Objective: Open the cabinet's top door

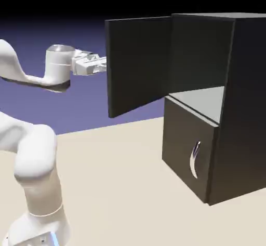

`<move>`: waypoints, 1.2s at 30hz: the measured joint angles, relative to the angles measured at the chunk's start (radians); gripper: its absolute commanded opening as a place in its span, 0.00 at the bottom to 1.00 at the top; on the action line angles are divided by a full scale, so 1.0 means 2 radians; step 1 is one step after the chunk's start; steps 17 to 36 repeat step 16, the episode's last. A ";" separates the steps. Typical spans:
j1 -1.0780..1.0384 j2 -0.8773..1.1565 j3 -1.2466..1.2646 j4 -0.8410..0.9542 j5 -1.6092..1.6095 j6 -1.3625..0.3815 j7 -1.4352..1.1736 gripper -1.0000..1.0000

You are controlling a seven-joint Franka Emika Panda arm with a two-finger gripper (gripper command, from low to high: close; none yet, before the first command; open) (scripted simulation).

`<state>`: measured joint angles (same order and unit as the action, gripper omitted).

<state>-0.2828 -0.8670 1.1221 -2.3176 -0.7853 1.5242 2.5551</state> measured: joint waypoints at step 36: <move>-0.284 -0.039 0.207 0.282 0.103 -0.223 -0.054 1.00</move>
